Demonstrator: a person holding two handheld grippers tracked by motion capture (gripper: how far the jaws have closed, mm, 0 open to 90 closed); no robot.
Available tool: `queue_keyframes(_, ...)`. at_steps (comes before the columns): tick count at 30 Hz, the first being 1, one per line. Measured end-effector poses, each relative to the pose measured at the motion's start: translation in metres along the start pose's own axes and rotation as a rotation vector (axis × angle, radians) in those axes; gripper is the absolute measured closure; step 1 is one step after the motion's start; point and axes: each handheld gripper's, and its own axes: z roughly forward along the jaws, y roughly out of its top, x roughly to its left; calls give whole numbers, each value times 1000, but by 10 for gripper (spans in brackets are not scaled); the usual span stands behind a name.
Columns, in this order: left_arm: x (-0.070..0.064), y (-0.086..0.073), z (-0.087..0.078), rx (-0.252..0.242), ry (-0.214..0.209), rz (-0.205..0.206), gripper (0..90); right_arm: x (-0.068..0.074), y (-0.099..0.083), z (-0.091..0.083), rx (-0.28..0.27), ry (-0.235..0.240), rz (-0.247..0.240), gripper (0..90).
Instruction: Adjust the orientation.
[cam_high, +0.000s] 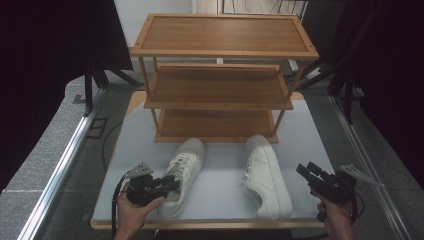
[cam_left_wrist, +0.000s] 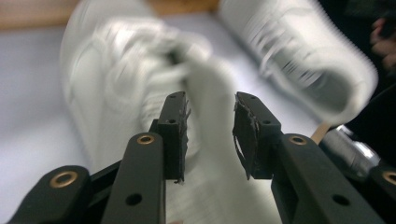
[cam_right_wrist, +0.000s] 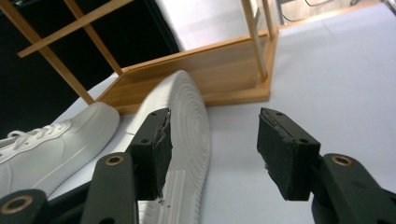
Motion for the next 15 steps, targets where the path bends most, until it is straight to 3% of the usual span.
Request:
queue_keyframes(2,-4,10,-2,-62,-4,6,622,6,1,0,-5,11,-22,450)
queue_keyframes(3,-4,10,-2,-62,-4,6,616,6,1,0,-5,11,-22,450)
queue_keyframes(4,-6,19,-2,-127,24,-4,613,12,2,1,-3,23,-44,466)
queue_keyframes(7,-7,26,-1,-171,44,-1,602,19,3,1,7,44,-66,503)
queue_keyframes(8,-4,29,2,-163,72,0,594,21,4,0,11,50,-74,512)
queue_keyframes(10,0,29,4,-170,65,-23,582,24,5,-1,20,57,-97,528)
queue_keyframes(13,2,26,4,-154,67,-25,552,27,5,-2,26,61,-116,543)
queue_keyframes(15,1,23,4,-172,82,-44,524,33,6,0,40,47,-154,571)
